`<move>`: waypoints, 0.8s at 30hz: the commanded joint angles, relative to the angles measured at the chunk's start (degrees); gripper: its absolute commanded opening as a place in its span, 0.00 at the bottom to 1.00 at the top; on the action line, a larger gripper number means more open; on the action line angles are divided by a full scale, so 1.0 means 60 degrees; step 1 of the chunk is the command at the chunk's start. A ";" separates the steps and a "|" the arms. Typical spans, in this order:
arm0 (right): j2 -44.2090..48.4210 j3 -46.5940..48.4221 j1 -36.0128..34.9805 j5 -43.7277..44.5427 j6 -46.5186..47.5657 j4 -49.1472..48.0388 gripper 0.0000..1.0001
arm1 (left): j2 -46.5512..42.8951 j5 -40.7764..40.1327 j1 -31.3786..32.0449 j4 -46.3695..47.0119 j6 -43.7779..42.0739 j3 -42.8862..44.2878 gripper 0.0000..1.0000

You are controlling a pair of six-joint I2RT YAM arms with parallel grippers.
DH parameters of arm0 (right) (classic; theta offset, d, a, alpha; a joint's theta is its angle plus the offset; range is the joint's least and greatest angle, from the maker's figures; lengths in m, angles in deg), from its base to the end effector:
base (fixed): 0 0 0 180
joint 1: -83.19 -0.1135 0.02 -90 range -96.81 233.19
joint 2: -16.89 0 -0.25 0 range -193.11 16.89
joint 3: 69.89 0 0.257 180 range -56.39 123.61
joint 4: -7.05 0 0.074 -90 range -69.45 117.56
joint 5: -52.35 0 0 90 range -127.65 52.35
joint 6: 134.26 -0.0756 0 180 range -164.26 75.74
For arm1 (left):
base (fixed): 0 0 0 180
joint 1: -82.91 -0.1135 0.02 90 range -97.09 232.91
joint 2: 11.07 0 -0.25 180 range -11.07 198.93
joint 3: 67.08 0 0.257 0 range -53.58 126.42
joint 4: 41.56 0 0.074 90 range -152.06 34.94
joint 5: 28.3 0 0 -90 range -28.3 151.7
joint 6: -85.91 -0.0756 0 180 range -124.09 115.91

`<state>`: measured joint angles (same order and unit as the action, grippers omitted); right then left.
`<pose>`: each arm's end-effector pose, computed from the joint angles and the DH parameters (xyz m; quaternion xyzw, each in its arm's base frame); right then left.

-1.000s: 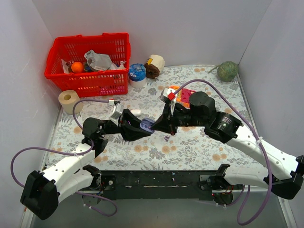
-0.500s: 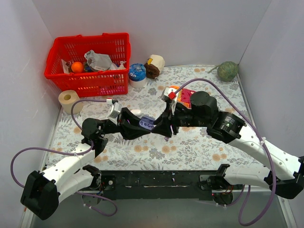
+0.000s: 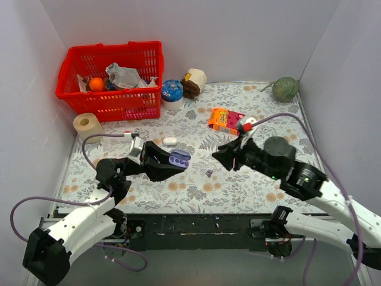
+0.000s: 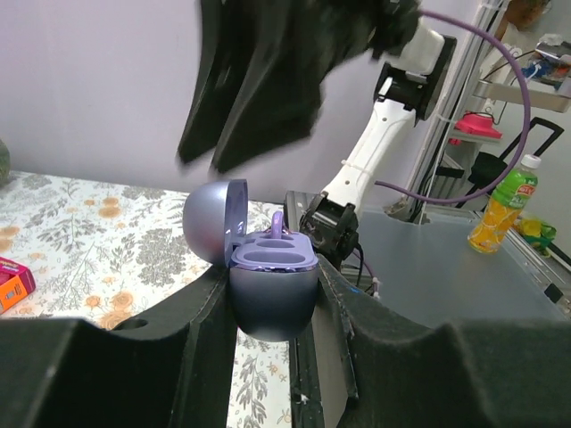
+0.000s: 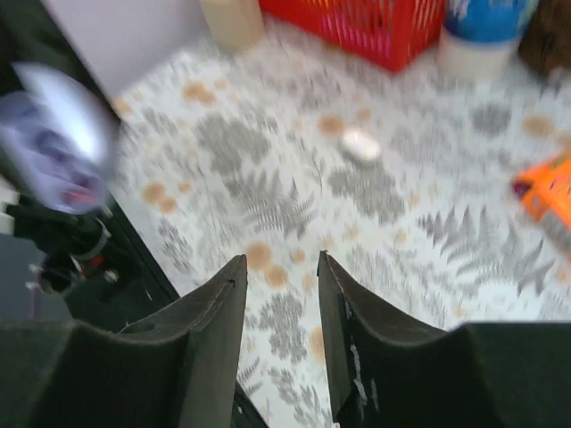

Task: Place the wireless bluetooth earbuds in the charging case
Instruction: Pick up the earbud from the center of the board.

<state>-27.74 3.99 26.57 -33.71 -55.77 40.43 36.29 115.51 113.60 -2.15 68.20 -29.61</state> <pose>0.1228 0.1770 0.4039 -0.2590 0.6847 0.3605 0.5780 0.1469 -0.1582 0.3117 0.2060 0.5587 -0.7447 0.3014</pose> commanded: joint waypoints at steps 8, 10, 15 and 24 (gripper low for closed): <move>-0.2493 -0.3867 0.0617 0.0119 -0.1407 -0.1950 0.38 | -0.2529 -0.0925 0.0025 -0.0598 0.0183 -0.0845 0.00; -0.3077 -0.3911 0.0880 0.0090 -0.1349 -0.2300 0.35 | -0.2793 -0.0983 0.0040 -0.1094 -0.0006 -0.0904 0.00; -0.4134 -0.3940 0.1628 -0.0173 -0.1553 -0.2873 0.31 | -0.3555 -0.1188 0.0040 -0.1639 -0.0183 -0.1108 0.00; -0.5790 -0.3311 0.2215 -0.0584 -0.1877 -0.3225 0.41 | -0.4010 -0.1247 0.0040 -0.2372 -0.0388 -0.1182 0.00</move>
<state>-60.41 -19.79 39.83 -36.00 -66.04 24.78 13.34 109.28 113.73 -13.78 67.24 -36.37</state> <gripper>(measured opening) 0.418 0.329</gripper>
